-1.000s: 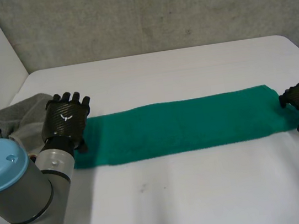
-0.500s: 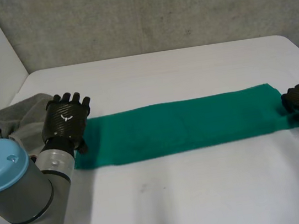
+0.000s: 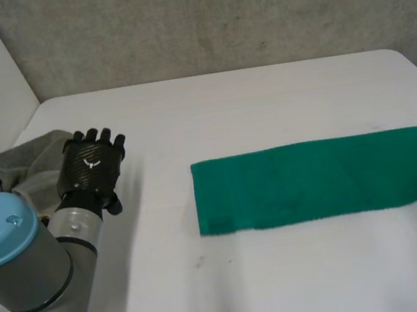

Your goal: Fold the laundry.

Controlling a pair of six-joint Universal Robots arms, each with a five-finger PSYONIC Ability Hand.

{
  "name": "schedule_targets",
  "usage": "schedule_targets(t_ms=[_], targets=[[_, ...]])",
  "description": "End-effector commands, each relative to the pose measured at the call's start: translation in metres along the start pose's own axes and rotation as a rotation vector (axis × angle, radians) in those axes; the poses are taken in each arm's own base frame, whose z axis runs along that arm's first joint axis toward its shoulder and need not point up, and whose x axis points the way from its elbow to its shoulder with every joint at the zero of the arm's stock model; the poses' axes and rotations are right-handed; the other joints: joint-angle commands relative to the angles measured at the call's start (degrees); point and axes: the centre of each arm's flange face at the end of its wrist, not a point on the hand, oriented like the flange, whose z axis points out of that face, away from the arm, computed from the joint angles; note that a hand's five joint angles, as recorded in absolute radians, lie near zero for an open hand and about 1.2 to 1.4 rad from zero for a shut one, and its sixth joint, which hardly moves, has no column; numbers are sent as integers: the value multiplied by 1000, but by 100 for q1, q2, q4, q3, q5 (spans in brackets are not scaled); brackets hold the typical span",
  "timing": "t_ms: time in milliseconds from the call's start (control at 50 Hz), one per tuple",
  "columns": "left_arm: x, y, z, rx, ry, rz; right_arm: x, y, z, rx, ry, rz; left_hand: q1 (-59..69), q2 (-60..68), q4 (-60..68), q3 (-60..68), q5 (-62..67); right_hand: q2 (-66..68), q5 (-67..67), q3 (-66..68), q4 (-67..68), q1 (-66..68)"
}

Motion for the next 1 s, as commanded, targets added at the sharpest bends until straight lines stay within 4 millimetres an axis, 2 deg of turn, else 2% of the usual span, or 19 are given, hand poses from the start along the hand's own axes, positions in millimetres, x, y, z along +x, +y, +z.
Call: schedule_targets(t_ms=[20, 60, 80, 140, 160, 220, 240, 300, 320, 420, 540, 600, 620, 660, 740, 760, 840, 880, 1000], targets=[[-1, -1, 0, 3, -3, -1, -61, -108, -10, 281, -121, 17, -111, -166, -169, -192, -287, 1275, 1319, 1208, 1189, 2406], [-2, -2, 0, 6, -5, -1, -81, -132, -19, 341, -171, 9, -111, -166, -169, -192, -287, 1275, 1319, 1208, 1189, 2406], [-2, -3, 0, 6, -7, -1, -107, -156, -31, 406, -231, -5, -111, -166, -169, -192, -287, 1275, 1319, 1208, 1189, 2406], [-2, -2, -1, 4, -5, -2, -142, -185, -50, 488, -317, -25, -111, -166, -169, -192, -287, 1275, 1319, 1208, 1189, 2406], [-3, -3, -2, 5, -6, -1, -169, -203, -66, 547, -387, -41, -111, -166, -169, -192, -287, 1275, 1319, 1208, 1189, 2406], [-2, -2, -2, 4, -5, -1, -212, -223, -90, 623, -500, -62, -111, -166, -169, -192, -287, 1275, 1319, 1208, 1189, 2406], [-2, -2, -2, 4, -5, -1, -242, -230, -103, 655, -571, -75, -111, -166, -169, -192, -287, 1275, 1319, 1208, 1189, 2406], [-2, -2, -3, 1, -2, 0, -279, -237, -119, 680, -655, -93, -111, -166, -169, -192, -287, 1275, 1319, 1208, 1189, 2406], [-1, -1, -3, -1, -1, 0, -300, -236, -128, 686, -709, -102, -111, -166, -169, -192, -287, 1275, 1319, 1208, 1189, 2406], [-2, -1, -3, -1, -2, 0, -329, -229, -137, 677, -775, -114, -111, -166, -169, -192, -287, 1275, 1319, 1208, 1189, 2406], [-2, -1, -3, -2, -2, 0, -329, -226, -132, 636, -759, -85, -111, -166, -169, -192, -287, 782, 825, 714, 696, 1913], [-1, -1, -4, -1, 2, -1, -324, -227, -131, 606, -748, -40, -111, -166, -169, -192, -287, -2728, -2684, -2795, -2814, -1597], [-1, -1, -3, 1, 3, -2, -318, -230, -132, 590, -728, -6, -111, -166, -169, -192, -287, -4571, -4527, -4638, -4657, -3440], [-1, -2, -3, 6, 6, -2, -306, -236, -131, 573, -691, 32, -111, -166, -169, -192, -287, -5725, -5681, -5792, -5811, -4594], [2, -8, -2, 29, 12, -3, -257, -226, -107, 453, -529, 153, -111, -166, -169, -192, -287, -5725, -5681, -5792, -5811, -4594], [7, -16, -3, 56, 28, -4, -238, -213, -98, 392, -474, 195, -111, -166, -169, -192, -287, -5725, -5681, -5792, -5811, -4594], [24, -35, -7, 127, 87, -12, -204, -181, -90, 262, -390, 264, -111, -166, -169, -192, -287, -5725, -5681, -5792, -5811, -4594], [39, -49, -6, 187, 153, -22, -197, -157, -88, 183, -393, 284, -111, -166, -169, -192, -287, -5655, -5611, -5722, -5741, -4523], [70, -51, 3, 183, 262, -40, -188, -106, -83, 40, -405, 331, -111, -166, -169, -192, -287, -4708, -4665, -4776, -4795, -3577]])
